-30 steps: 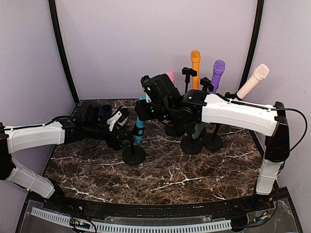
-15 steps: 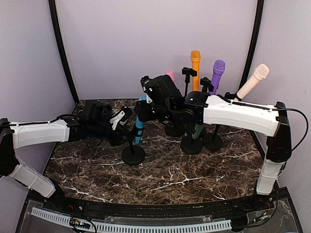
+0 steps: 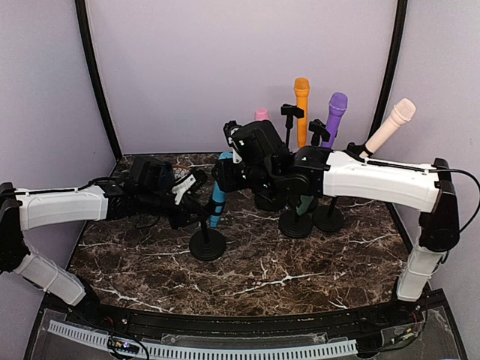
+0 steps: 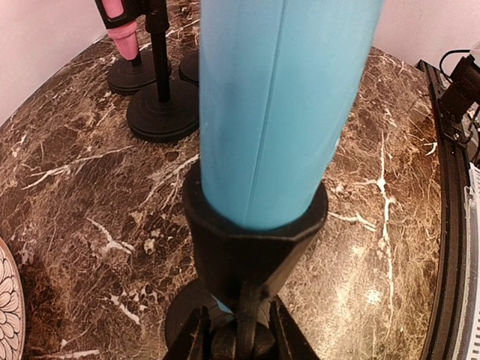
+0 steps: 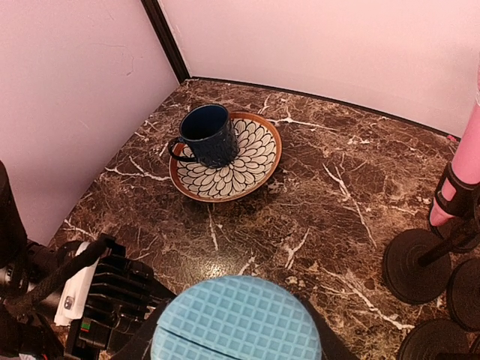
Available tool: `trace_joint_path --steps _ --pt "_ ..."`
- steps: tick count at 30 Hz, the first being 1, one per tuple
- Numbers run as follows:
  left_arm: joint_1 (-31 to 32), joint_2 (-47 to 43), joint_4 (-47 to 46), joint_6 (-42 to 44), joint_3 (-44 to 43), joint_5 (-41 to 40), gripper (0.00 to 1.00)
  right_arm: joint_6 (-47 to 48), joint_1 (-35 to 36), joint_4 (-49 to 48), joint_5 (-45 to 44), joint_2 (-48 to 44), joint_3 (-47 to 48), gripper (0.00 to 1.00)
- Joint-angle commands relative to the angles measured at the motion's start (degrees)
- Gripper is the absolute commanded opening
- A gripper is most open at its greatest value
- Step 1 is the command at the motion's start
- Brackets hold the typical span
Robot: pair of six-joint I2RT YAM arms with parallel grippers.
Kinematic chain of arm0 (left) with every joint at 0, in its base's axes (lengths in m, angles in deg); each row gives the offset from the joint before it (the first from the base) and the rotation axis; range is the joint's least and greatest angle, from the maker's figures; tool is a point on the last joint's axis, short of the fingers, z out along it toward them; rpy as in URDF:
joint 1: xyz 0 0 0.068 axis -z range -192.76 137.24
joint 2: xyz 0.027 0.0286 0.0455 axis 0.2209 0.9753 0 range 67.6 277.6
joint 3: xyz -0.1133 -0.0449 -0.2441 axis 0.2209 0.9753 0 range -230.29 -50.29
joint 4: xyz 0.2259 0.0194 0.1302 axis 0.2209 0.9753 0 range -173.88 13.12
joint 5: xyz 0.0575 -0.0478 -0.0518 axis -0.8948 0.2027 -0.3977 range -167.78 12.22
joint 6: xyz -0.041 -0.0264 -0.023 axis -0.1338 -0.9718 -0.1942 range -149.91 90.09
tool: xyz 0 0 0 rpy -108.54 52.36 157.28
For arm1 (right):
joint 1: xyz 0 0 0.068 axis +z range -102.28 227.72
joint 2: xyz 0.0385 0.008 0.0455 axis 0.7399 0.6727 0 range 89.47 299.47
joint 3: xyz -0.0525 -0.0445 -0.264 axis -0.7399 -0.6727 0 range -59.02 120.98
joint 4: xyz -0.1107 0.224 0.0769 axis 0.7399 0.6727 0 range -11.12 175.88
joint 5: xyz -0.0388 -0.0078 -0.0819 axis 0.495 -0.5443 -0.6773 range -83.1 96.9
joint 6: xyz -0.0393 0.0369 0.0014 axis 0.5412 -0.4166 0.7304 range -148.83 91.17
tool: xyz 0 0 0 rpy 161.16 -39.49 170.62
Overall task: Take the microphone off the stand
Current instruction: Hold the microphone stand at the center of the board.
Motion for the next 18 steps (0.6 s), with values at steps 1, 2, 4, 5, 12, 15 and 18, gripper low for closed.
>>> trace_joint_path --steps 1,2,4,5,12,15,18 --pt "0.8 -2.9 -0.5 1.3 -0.8 4.5 0.0 2.4 0.2 -5.2 4.0 -4.1 -3.4 0.36" --pt "0.9 -3.1 -0.6 1.9 -0.5 5.1 0.0 3.1 0.1 -6.6 5.1 -5.0 -4.6 0.35" --pt "1.3 -4.1 -0.7 2.7 0.0 5.8 0.0 4.8 -0.2 -9.4 8.2 -6.5 -7.2 0.35" --pt "1.6 -4.3 -0.8 3.1 0.3 6.0 0.0 5.5 -0.3 -10.8 9.7 -7.2 -8.6 0.35" --pt "2.0 -5.1 -1.0 3.7 0.7 6.4 0.0 9.8 -1.2 -16.6 14.6 -11.7 -14.2 0.36" --pt "2.0 -4.9 -1.1 3.7 0.7 5.9 0.0 10.3 -1.3 -15.5 12.0 -11.8 -13.5 0.37" --pt "2.0 -4.6 -1.2 3.3 0.5 5.5 0.0 9.2 -1.0 -13.1 8.8 -10.5 -11.6 0.38"
